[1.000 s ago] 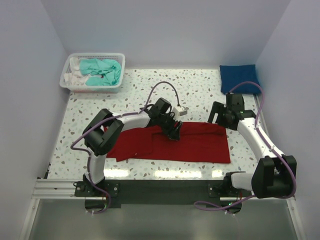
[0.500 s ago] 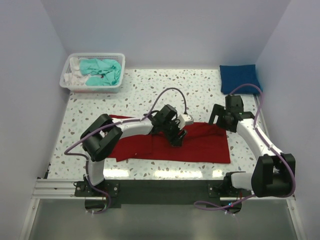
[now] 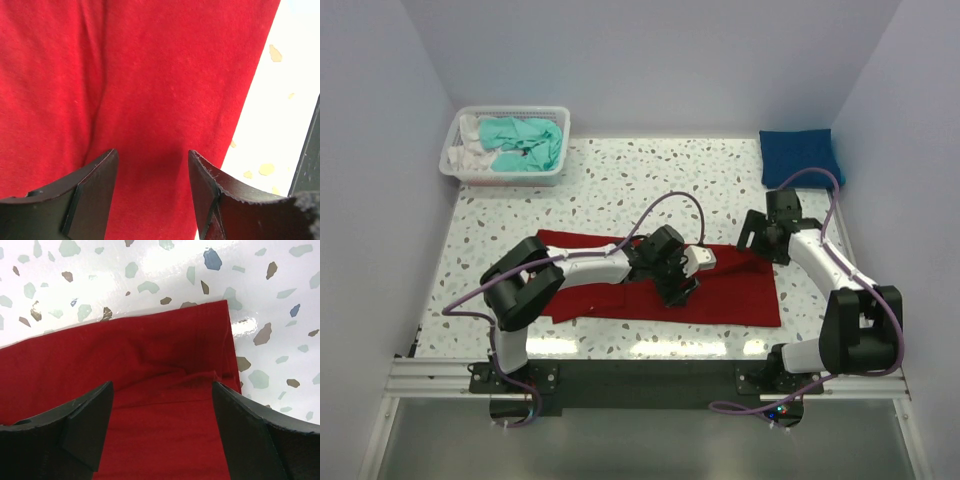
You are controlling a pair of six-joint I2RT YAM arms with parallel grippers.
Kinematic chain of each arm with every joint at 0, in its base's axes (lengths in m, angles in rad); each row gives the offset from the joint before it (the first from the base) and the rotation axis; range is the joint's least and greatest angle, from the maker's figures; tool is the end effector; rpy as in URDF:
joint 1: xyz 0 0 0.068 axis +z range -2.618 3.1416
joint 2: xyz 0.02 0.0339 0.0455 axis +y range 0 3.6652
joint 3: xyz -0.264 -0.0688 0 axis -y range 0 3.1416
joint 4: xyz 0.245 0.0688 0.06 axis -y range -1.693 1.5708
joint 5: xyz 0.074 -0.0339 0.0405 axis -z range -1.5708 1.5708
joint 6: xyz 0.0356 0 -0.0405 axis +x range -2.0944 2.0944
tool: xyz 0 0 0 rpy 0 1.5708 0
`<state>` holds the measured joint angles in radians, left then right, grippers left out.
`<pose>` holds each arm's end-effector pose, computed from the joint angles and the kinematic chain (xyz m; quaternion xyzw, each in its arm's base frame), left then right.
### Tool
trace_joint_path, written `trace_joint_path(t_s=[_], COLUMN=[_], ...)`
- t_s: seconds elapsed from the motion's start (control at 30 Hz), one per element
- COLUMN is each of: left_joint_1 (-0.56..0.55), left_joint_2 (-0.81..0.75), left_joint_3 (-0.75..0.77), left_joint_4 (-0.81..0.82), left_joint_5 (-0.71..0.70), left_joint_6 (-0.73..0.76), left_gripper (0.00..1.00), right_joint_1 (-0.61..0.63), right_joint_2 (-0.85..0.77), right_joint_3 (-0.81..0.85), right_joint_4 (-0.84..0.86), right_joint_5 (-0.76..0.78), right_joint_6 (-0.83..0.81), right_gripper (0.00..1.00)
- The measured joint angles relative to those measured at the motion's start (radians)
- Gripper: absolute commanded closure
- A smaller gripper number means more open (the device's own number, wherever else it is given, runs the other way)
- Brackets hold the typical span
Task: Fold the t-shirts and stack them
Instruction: Fold the tshirt
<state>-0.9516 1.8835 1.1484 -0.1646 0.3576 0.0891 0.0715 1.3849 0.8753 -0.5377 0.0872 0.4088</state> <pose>0.2162 -0.3248 0.1608 0.5128 0.7771 -0.2880 0.2242 0.2686 0.0161 0.2110 0.1731 0.9494 0.0206 0.2611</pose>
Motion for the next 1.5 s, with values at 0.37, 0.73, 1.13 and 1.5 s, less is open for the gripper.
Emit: trace_joint_path(t_s=[0.37, 0.73, 1.13, 1.5], left_joint_1=[-0.027, -0.048, 0.013, 0.328], left_joint_2=[-0.005, -0.032, -0.092, -0.368], left_joint_3=[-0.010, -0.016, -0.022, -0.176], left_joint_4=[0.002, 0.007, 0.008, -0.008], left_joint_5=[-0.003, -0.012, -0.123, -0.270], left_joint_6=[0.000, -0.004, -0.139, -0.330], left_gripper=[0.37, 0.36, 0.37, 0.38], right_joint_1=[0.000, -0.001, -0.108, -0.174], right_joint_2=[-0.143, -0.026, -0.089, -0.108], right_joint_3=[0.079, -0.016, -0.239, -0.154], right_joint_4=[-0.050, 0.053, 0.074, 0.064], right_joint_5=[0.006, -0.127, -0.179, -0.150], right_joint_6=[0.003, 0.037, 0.064, 0.029], right_gripper=[0.20, 0.25, 0.28, 0.43])
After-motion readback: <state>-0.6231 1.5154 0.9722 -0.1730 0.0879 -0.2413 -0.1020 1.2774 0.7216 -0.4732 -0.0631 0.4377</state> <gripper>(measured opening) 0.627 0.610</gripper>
